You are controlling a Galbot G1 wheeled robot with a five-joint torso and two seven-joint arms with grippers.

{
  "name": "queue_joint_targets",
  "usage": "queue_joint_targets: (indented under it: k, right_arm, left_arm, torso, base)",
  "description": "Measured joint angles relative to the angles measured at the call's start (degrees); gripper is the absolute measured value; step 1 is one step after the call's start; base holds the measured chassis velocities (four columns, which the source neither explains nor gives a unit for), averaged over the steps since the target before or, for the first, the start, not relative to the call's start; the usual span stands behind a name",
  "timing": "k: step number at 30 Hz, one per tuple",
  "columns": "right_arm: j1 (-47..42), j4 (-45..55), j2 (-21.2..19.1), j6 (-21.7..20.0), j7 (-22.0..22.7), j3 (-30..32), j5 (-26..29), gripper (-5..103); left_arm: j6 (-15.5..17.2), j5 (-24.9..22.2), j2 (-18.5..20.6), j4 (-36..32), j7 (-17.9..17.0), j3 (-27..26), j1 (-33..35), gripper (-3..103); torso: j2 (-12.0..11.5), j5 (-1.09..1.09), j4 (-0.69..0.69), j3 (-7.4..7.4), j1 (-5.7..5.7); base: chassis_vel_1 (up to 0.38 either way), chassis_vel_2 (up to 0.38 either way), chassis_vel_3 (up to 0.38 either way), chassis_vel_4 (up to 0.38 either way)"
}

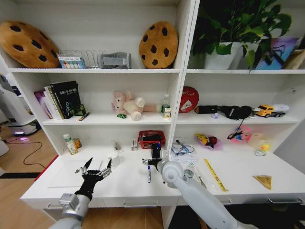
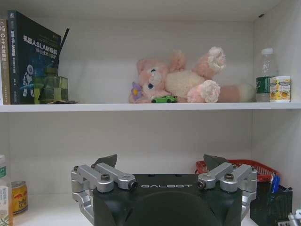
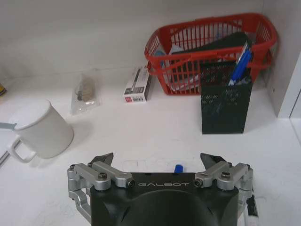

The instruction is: Organize the objects on the table.

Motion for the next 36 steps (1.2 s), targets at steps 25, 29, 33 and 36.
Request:
queue_joint_targets:
  k: [25, 29, 33, 36]
  right_arm:
    - [-1.0, -9.6, 6.6, -0.2, 0.1, 0.5, -7.2, 96]
    - [-1.6, -9.6, 6.3, -0.2, -0.1, 0.8, -7.0, 80]
    - [-1.7, -10.2, 6.4, -0.2, -0.8, 1.1, -7.1, 64]
    - [-1.6, -10.6, 6.5, -0.2, -1.2, 1.1, -7.3, 59]
  left_arm:
    - [0.0, 0.0, 0.0, 0.0, 0.0, 0.0, 0.0, 100]
    - [0.0, 0.0, 0.0, 0.0, 0.0, 0.0, 0.0, 100]
    - [0.0, 0.0, 0.0, 0.0, 0.0, 0.0, 0.0, 100]
    - [0.0, 0.0, 0.0, 0.0, 0.0, 0.0, 0.0, 100]
  torso:
    - [0.0, 0.01, 0.00, 0.00, 0.00]
    - [0.0, 0.01, 0.00, 0.00, 0.00]
    - [0.0, 0.01, 0.00, 0.00, 0.00]
    - [0.0, 0.01, 0.00, 0.00, 0.00]
  base:
    - [0.000, 0.000, 0.000, 0.000]
    - [0.000, 0.000, 0.000, 0.000]
    - [0.000, 0.000, 0.000, 0.000]
    - [0.000, 0.000, 0.000, 0.000]
